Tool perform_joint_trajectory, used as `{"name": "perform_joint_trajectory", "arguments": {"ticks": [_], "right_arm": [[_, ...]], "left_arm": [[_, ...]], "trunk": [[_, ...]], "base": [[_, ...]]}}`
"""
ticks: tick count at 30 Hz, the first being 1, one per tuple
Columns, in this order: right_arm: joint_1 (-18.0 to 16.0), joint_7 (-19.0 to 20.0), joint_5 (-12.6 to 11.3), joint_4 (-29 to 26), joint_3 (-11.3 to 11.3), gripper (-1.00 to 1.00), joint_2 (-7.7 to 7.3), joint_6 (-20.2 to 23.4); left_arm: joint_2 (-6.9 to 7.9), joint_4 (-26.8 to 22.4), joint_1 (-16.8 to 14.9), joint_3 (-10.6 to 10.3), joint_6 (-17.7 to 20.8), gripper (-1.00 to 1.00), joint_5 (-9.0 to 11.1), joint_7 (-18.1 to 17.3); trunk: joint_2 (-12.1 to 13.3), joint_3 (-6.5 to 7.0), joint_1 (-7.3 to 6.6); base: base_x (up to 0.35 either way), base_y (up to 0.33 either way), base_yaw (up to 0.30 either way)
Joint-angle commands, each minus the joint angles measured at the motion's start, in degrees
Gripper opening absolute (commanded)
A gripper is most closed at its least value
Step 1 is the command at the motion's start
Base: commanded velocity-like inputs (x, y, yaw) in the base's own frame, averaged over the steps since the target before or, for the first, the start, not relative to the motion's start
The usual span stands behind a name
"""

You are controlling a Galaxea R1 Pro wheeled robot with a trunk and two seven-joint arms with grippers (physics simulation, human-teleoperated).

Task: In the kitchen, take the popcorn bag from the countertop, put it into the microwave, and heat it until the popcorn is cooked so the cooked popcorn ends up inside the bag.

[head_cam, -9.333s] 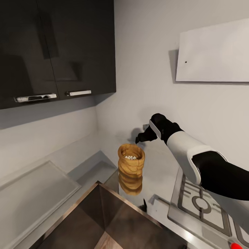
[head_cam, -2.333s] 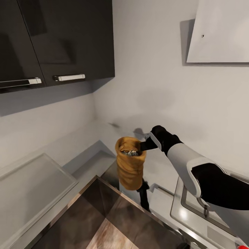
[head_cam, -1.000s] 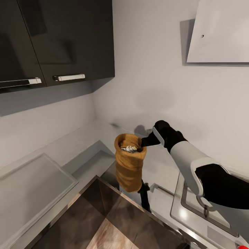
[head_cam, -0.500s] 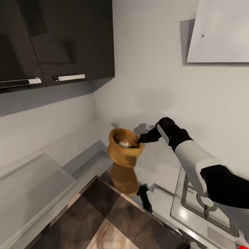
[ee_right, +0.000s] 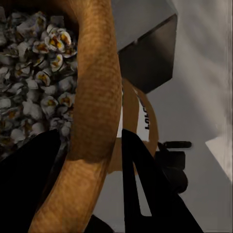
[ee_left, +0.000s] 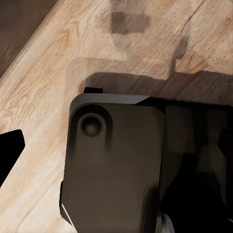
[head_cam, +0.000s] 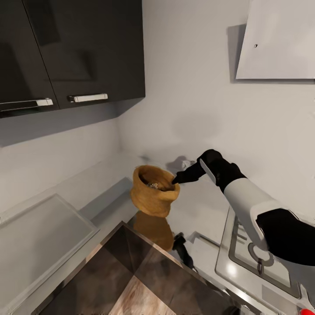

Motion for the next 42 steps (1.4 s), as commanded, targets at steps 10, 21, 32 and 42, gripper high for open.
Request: {"name": "perform_joint_trajectory", "arguments": {"ticks": [10, 21, 32, 42], "right_arm": [[-0.2, -2.4, -0.5, -0.7, 0.2, -1.0, -2.0, 0.3], [-0.4, -19.5, -0.9, -1.6, -1.3, -1.0, -2.07, 0.3], [0.2, -44.6, -1.2, -5.4, -19.2, -1.0, -2.03, 0.3], [0.3, -44.7, -1.3, -5.5, -19.3, -1.0, -1.96, 0.3]], "left_arm": [[-0.04, 0.0, 0.0, 0.3, -0.2, 1.0, -0.1, 0.0], [-0.04, 0.0, 0.0, 0.3, -0.2, 1.0, -0.1, 0.0], [-0.04, 0.0, 0.0, 0.3, -0.2, 1.0, -0.1, 0.0], [-0.04, 0.0, 0.0, 0.3, -0.2, 1.0, -0.1, 0.0]], "trunk": [[-0.1, -0.13, 0.01], [-0.1, 0.06, 0.01], [-0.1, 0.61, 0.01], [-0.1, 1.0, 0.01]], "base": [[-0.317, 0.0, 0.0], [-0.342, 0.0, -0.011], [-0.342, 0.0, -0.077], [-0.342, 0.0, -0.009]]}}
